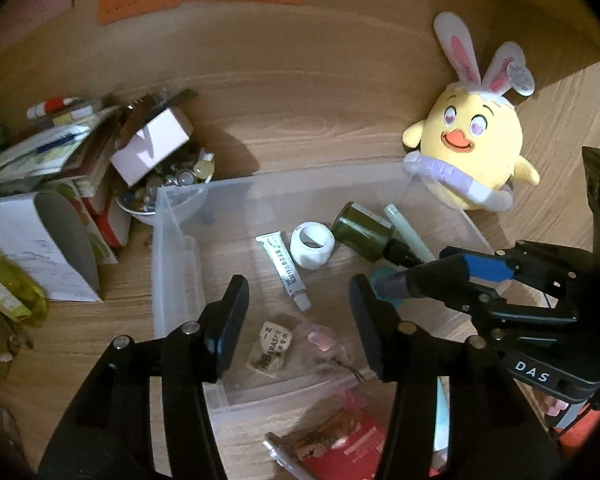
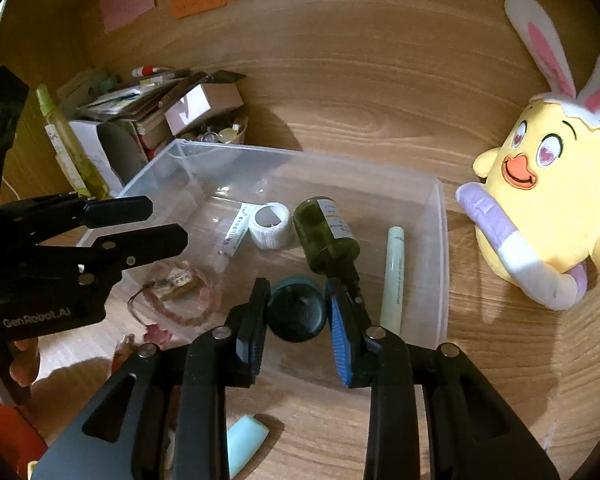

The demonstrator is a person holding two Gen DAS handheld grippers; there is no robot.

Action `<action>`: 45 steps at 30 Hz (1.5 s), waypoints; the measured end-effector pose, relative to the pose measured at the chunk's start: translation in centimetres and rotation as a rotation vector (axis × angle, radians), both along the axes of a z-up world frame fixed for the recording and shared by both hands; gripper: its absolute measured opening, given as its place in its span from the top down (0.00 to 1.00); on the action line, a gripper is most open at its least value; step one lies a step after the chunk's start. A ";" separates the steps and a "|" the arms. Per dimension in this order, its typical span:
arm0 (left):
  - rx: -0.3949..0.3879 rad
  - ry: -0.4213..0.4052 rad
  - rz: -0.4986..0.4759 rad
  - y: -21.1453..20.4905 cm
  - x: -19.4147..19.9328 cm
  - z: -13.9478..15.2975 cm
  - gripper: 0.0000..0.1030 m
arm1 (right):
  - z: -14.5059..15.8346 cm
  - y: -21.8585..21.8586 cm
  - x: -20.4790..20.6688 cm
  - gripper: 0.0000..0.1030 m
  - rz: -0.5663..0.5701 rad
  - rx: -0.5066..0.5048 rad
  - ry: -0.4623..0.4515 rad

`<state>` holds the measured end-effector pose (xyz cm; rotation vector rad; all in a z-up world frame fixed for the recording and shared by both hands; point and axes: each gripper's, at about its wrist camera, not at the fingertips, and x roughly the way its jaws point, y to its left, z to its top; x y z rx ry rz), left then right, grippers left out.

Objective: Organize objects
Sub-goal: 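Carry the bracelet and purple spray bottle into the clear box and open both tools, then grasp the red packet with the right tool while the left tool grasps the white pen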

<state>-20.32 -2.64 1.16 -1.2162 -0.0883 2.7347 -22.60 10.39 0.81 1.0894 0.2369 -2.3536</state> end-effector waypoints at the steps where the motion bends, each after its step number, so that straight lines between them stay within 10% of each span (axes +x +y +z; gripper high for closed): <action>1: -0.003 0.005 0.004 0.0 0.2 0.2 0.50 | 0.2 0.1 0.2 0.74 0.002 -0.005 0.001; 14: -0.023 0.087 0.035 0.2 6.3 2.4 0.34 | 2.9 2.8 5.3 0.49 0.011 -0.073 0.082; 45: -0.037 -0.070 0.159 -3.1 15.0 -6.1 0.26 | -2.8 2.1 11.8 0.42 0.076 -0.083 -0.026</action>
